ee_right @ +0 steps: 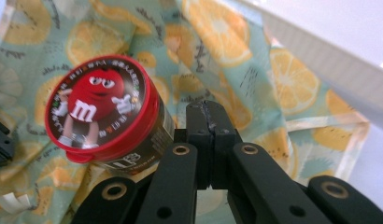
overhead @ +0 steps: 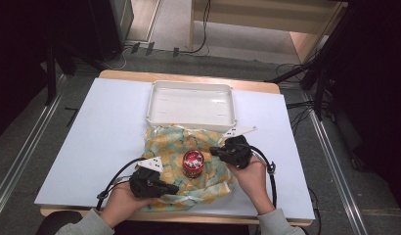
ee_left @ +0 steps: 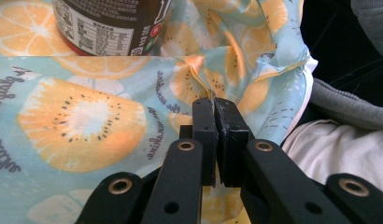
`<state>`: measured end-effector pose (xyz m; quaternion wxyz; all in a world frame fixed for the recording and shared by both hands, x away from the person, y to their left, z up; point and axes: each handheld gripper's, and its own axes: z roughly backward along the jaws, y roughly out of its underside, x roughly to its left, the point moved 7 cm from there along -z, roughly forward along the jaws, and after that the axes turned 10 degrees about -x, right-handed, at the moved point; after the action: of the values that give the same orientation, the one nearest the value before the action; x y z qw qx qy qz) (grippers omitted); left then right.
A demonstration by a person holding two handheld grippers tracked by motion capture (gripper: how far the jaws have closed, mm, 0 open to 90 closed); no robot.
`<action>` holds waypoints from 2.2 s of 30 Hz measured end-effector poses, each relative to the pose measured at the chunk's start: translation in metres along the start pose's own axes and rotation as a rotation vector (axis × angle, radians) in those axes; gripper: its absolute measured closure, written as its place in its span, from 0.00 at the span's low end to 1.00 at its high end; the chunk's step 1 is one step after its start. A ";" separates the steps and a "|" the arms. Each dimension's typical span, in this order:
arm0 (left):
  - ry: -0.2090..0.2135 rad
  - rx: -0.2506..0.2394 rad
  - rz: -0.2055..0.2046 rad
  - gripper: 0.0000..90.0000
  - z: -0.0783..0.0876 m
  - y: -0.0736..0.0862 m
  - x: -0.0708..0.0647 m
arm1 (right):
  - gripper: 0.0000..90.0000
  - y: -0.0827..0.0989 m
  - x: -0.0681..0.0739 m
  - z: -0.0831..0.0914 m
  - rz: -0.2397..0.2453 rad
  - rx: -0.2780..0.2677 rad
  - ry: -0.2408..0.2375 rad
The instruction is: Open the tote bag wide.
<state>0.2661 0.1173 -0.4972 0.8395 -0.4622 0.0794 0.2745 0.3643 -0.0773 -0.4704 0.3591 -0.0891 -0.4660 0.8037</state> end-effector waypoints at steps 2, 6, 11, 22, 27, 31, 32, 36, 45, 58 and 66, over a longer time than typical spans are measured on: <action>0.001 0.002 -0.003 0.98 0.000 0.001 -0.001 | 1.00 0.004 -0.003 -0.005 -0.010 0.007 -0.004; 0.008 0.014 -0.001 0.98 0.001 0.004 -0.003 | 1.00 0.014 -0.011 -0.015 -0.040 0.038 0.000; 0.010 0.017 0.004 0.98 0.001 0.006 -0.004 | 1.00 0.024 -0.022 -0.022 -0.047 0.079 0.033; 0.031 0.051 0.014 0.98 0.001 0.017 -0.011 | 1.00 0.028 -0.046 -0.033 -0.079 0.086 0.079; 0.028 0.042 0.017 0.96 0.002 0.017 -0.011 | 1.00 0.026 -0.051 -0.032 -0.095 0.073 0.099; 0.012 0.015 0.017 0.93 0.005 0.012 -0.007 | 1.00 0.020 -0.038 -0.023 -0.060 0.060 0.079; 0.005 0.015 0.013 0.92 0.006 0.010 -0.005 | 1.00 0.019 -0.035 -0.020 -0.058 0.050 0.070; -0.004 -0.010 0.002 0.88 0.010 0.003 -0.004 | 1.00 0.014 -0.021 -0.009 -0.046 0.021 0.034; -0.032 -0.053 0.004 0.76 0.022 -0.020 0.006 | 1.00 0.022 0.004 0.008 -0.031 0.012 -0.022; -0.054 -0.071 -0.024 0.51 0.022 -0.057 0.023 | 1.00 0.039 0.030 0.014 -0.006 0.028 -0.071; -0.054 -0.096 -0.033 0.44 0.021 -0.073 0.032 | 1.00 0.054 0.031 0.018 -0.019 0.058 -0.075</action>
<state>0.3291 0.1155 -0.4443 0.8226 -0.4957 0.0358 0.2762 0.3063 -0.0855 -0.4980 0.3515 -0.0438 -0.4565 0.8162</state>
